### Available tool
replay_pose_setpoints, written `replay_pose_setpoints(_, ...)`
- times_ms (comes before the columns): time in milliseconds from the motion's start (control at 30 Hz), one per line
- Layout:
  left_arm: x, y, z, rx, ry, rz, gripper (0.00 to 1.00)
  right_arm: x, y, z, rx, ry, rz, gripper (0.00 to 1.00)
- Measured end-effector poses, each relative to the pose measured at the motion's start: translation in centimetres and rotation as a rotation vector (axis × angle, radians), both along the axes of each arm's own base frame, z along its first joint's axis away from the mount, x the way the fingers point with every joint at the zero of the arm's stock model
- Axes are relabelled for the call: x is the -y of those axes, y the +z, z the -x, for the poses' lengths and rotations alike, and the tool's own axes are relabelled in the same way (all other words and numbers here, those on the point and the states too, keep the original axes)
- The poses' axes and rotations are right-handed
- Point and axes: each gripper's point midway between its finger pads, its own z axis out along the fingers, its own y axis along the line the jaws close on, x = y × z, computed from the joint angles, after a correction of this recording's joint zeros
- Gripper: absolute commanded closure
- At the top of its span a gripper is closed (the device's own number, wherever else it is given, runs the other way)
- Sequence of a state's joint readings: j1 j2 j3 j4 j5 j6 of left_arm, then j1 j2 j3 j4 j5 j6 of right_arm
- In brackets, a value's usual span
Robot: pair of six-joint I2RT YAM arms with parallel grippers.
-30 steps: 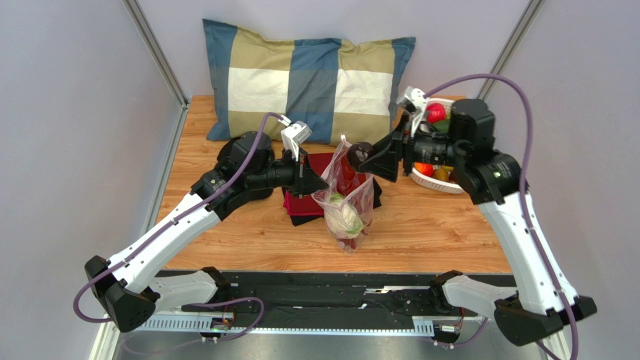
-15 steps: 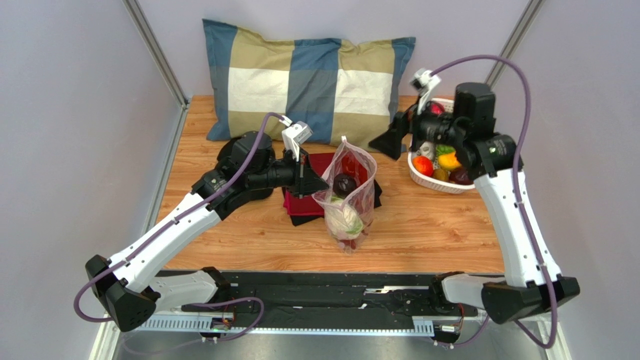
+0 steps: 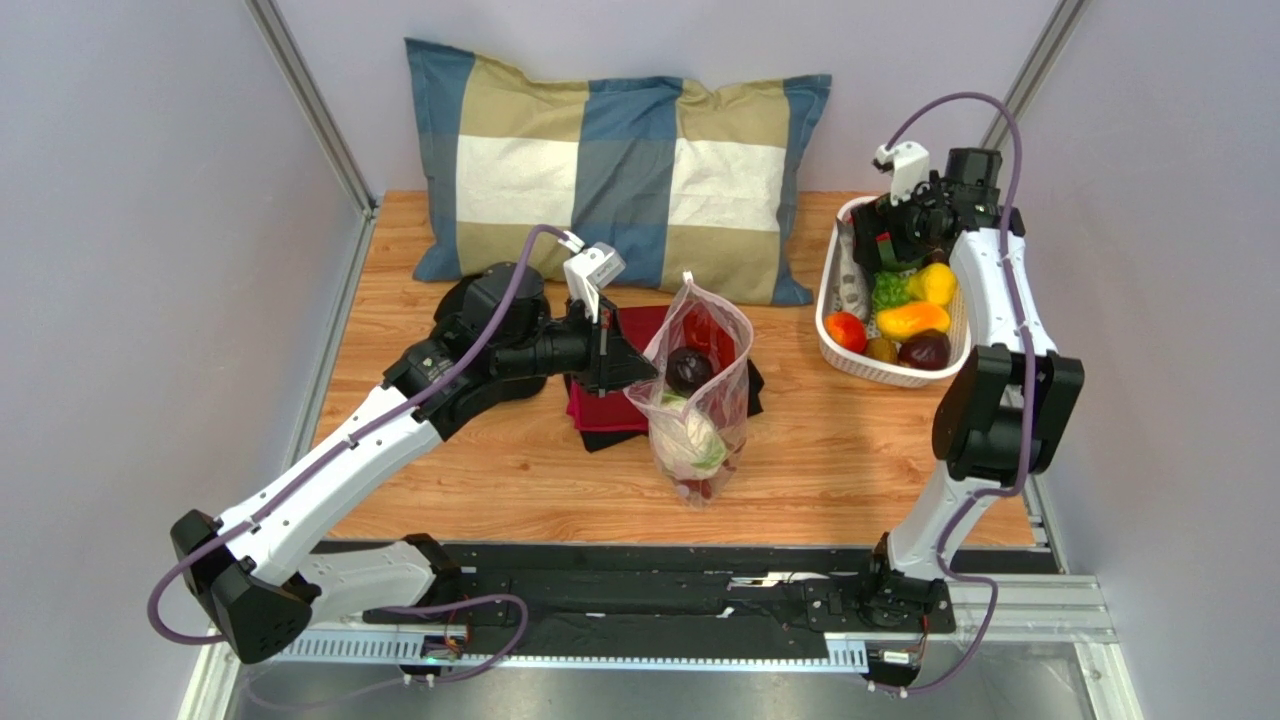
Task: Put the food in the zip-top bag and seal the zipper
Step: Pick up the fake vegetable from the bin.
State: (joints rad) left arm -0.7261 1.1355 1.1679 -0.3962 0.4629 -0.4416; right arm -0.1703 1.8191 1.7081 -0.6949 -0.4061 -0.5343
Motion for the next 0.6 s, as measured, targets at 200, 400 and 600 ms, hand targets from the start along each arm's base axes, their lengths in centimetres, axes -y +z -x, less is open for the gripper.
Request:
replay_pose_setpoints(200, 0.0, 0.1, 0.0, 0.003, -0.001, 0.003, 1.0, 3.7, -3.9, -2.8, 0.02, 0.123, 0.294, 0.0)
replay_pose_setpoints(400, 0.1, 0.1, 0.0, 0.004, -0.006, 0.005, 1.0, 5.9, -6.0, -6.0, 0.034, 0.207, 0.471, 0.0)
replay_pose_setpoints(600, 0.1, 0.1, 0.0, 0.004, -0.007, 0.005, 1.0, 7.0, -7.7, -7.7, 0.032, 0.249, 0.556, 0.0)
